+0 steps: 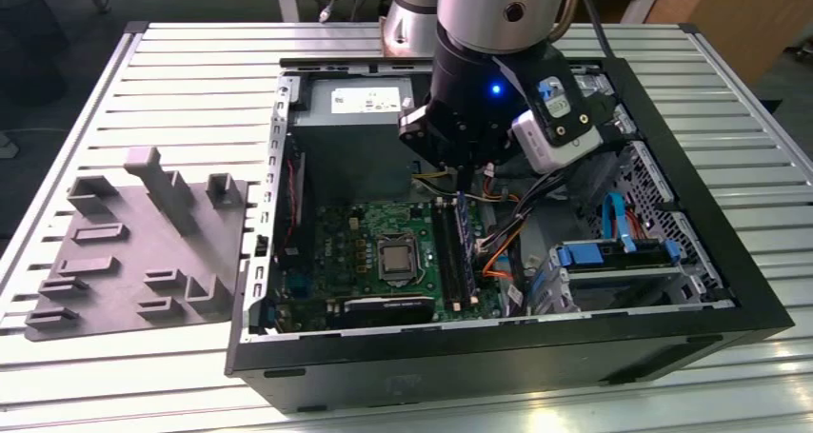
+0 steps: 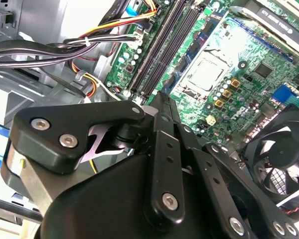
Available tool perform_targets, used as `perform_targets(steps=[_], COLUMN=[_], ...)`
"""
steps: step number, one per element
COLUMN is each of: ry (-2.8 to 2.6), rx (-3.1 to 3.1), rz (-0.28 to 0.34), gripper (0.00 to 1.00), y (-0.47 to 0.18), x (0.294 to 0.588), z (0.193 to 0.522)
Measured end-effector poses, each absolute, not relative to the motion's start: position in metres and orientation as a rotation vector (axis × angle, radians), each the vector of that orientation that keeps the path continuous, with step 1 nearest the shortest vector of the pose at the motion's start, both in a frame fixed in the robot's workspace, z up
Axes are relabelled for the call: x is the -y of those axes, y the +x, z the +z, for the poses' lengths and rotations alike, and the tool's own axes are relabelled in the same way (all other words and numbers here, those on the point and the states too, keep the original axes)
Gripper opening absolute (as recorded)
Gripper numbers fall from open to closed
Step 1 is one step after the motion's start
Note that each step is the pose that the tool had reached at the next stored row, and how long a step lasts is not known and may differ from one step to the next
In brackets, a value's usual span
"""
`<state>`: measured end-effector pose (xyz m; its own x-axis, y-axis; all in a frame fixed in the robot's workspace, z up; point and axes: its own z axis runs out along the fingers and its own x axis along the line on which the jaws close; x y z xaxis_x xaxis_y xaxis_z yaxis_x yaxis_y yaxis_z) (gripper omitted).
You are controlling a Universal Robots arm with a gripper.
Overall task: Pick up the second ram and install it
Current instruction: 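Insert the second ram into the second slot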
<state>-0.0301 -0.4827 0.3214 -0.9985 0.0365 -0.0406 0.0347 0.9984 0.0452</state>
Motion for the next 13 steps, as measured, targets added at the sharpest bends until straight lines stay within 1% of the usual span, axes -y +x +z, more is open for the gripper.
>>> perform_targets(steps=[13], ry=[0.055], rx=[-3.099], rz=[0.069], gripper=[0.11], y=[-0.0303], x=[0.4827], z=[0.3189])
